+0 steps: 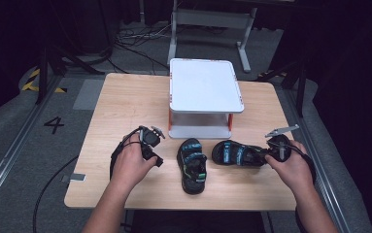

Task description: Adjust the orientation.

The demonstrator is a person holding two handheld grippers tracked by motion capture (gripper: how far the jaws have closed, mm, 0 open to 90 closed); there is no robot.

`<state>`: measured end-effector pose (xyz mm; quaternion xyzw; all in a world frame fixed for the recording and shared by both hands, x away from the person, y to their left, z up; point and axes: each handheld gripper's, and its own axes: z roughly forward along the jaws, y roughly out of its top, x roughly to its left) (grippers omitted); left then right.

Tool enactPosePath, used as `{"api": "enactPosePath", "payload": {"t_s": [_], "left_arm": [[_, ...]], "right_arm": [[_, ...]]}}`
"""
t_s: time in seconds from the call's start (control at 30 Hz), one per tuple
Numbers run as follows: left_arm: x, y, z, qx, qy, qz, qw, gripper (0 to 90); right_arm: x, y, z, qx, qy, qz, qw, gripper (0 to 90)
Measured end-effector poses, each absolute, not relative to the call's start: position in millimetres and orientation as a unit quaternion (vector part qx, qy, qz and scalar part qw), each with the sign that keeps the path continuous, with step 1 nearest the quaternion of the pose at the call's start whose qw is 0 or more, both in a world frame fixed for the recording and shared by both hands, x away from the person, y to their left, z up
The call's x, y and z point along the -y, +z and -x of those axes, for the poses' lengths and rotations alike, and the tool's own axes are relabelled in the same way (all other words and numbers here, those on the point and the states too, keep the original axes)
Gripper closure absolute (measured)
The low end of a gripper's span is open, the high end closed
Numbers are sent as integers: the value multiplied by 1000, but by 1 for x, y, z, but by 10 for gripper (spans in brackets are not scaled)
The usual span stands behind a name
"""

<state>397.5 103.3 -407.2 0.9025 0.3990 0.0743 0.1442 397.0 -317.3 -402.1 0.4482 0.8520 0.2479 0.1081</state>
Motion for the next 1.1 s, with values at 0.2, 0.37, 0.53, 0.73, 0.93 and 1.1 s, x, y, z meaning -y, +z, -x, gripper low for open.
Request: {"api": "enactPosePath", "payload": {"t_s": [0.2,0.37,0.53,0.73,0.93,1.1], "left_arm": [[-107,-409,-396,-402,75,-901,144,261],[-108,-408,-396,-405,74,-900,145,260],[-109,-407,-395,-405,73,-900,144,259],[-106,-409,-396,-401,68,-902,143,257],[-107,-409,-395,-406,68,-900,143,256],[-108,-410,-395,-404,67,-901,142,256]], "right_arm": [[319,-414,-414,-854,231,-448,129,578],[320,-408,-414,-851,240,-441,152,472],[327,-383,-401,-851,245,-436,158,539],[328,-378,-400,-859,238,-434,129,683],[326,-375,-400,-862,241,-423,143,870],[321,-367,-392,-865,249,-417,125,881]]}}
